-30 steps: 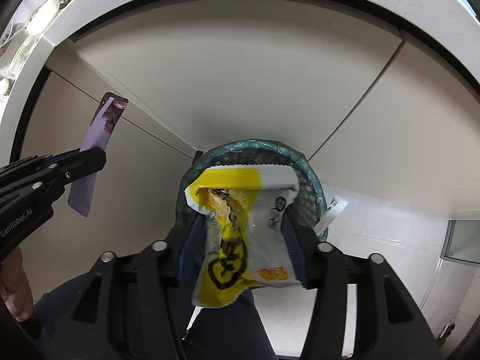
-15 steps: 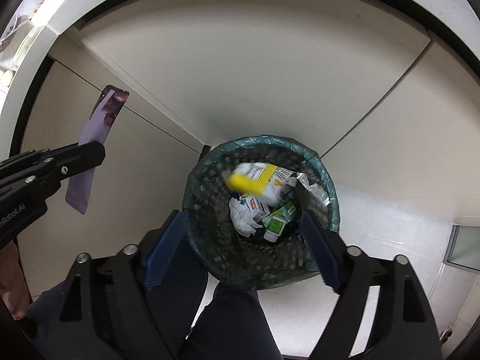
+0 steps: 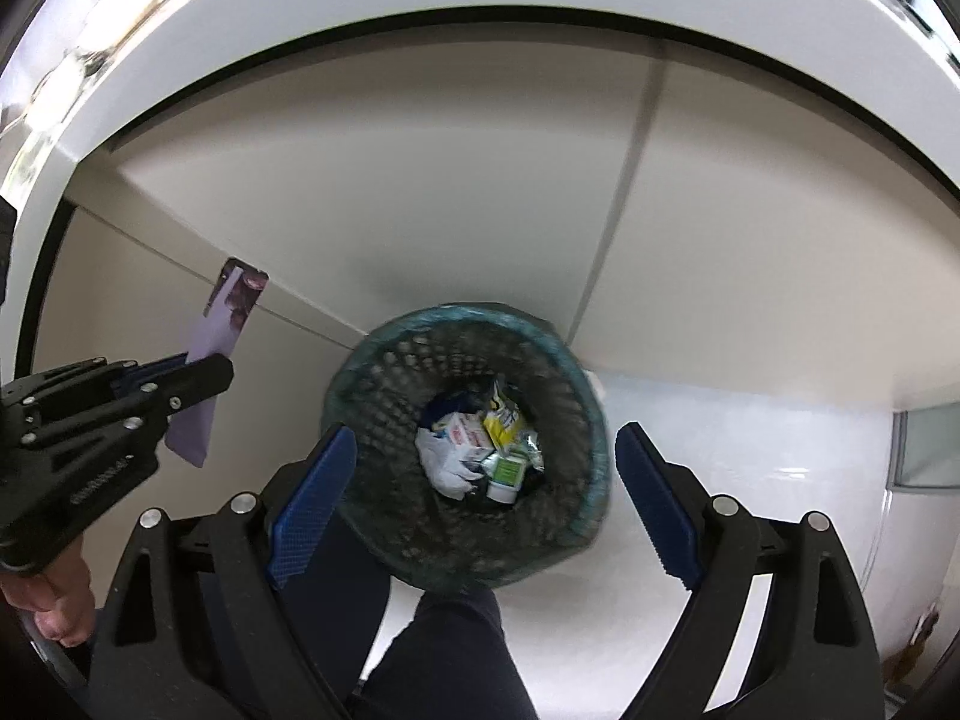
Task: Collect trash
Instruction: 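Open the right tool to drop the yellow bag while the left tool releases the purple packet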
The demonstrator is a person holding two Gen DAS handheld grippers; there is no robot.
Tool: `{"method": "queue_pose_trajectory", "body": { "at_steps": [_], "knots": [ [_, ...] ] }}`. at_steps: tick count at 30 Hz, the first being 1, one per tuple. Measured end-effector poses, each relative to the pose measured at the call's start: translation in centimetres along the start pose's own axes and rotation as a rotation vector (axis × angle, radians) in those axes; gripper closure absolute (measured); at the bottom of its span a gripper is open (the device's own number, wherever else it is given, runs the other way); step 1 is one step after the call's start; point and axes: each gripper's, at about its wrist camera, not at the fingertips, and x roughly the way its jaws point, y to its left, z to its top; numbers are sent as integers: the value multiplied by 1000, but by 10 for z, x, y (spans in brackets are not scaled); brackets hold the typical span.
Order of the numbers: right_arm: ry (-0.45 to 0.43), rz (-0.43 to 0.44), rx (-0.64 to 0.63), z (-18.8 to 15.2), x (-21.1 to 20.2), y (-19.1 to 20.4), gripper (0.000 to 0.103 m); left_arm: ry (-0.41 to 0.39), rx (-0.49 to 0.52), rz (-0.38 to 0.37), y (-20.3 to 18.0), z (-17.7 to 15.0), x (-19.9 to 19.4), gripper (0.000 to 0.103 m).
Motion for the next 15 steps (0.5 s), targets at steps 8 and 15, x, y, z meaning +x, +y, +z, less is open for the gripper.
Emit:
{"method": "queue_pose_trajectory", "body": {
  "at_steps": [8, 15],
  "knots": [
    [-27, -58, 104, -9, -22, -46, 15, 42, 119, -19, -30, 5, 33, 91],
    [-33, -82, 153, -16, -27, -67, 15, 59, 221, -24, -52, 4, 45, 89]
  ]
}}
